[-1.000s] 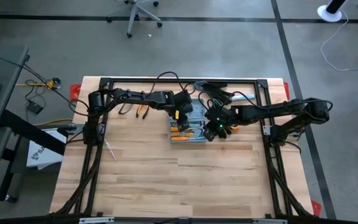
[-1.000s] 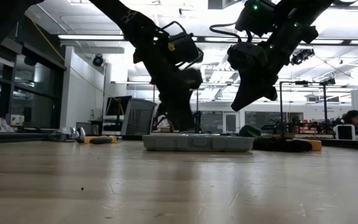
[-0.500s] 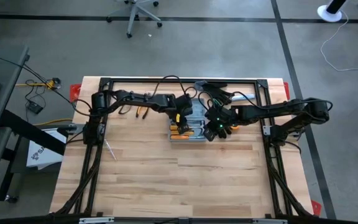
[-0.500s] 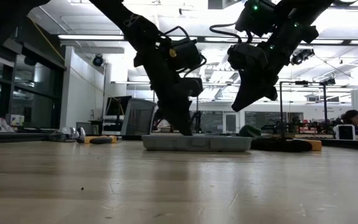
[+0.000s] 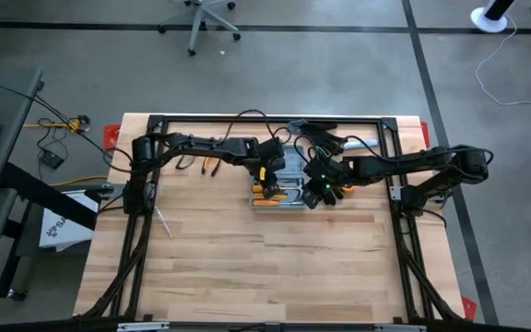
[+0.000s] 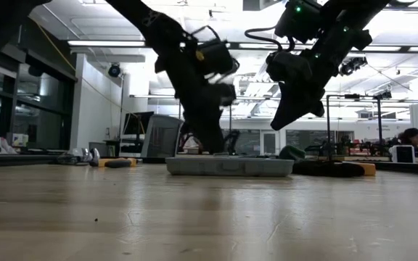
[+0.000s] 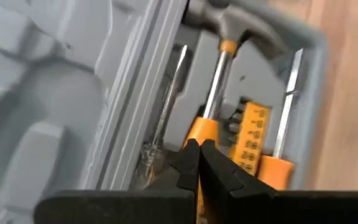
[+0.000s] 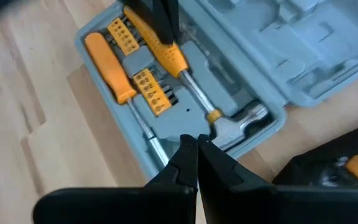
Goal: Prefit tool cases
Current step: Adjust the gray toolbox to the center of the table
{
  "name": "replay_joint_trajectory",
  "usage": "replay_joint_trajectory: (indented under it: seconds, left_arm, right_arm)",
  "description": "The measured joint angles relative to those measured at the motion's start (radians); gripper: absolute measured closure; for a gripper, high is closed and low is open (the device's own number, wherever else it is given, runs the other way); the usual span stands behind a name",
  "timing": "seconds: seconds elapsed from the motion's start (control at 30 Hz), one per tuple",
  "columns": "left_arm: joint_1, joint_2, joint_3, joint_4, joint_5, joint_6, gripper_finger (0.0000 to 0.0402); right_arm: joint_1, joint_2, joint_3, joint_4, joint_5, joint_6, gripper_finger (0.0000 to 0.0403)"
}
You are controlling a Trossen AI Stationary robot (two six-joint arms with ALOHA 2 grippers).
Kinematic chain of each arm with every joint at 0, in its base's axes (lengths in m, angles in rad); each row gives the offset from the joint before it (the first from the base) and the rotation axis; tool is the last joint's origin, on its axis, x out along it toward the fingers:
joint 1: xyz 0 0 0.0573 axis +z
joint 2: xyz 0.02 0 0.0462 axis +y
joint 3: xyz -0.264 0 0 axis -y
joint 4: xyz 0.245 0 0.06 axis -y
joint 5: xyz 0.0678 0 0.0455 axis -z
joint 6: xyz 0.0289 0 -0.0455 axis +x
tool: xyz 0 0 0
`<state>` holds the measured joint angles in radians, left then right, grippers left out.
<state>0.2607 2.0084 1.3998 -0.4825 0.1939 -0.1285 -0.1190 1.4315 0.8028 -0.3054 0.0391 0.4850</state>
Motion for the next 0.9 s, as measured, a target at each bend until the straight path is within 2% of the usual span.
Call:
replay_joint_trajectory:
  seconds: [0.2, 0.37, 0.63, 0.77, 0.9]
  left_arm:
    - [0.015, -0.097, 0.0, 0.004, -0.104, 0.024, 0.0401]
    - [0.078, -0.115, 0.001, 0.017, -0.171, 0.026, 0.0401]
    - [0.146, -0.034, 0.0, 0.055, -0.136, 0.011, 0.0401]
    - [0.146, 0.006, 0.0, 0.024, -0.117, 0.011, 0.0401]
    - [0.145, 0.009, 0.0, 0.009, -0.119, 0.081, 0.0401]
  right_arm:
    - [-0.047, -0.02, 0.0, 0.019, -0.126, 0.004, 0.0403]
    - [-0.149, -0.022, 0.002, 0.021, -0.213, -0.081, 0.0403]
    - [-0.325, 0.061, 0.002, 0.026, -0.352, -0.251, 0.0403]
    - [-0.353, 0.126, 0.028, 0.015, -0.391, -0.281, 0.0403]
    - [-0.352, 0.162, 0.108, 0.012, -0.374, -0.288, 0.0403]
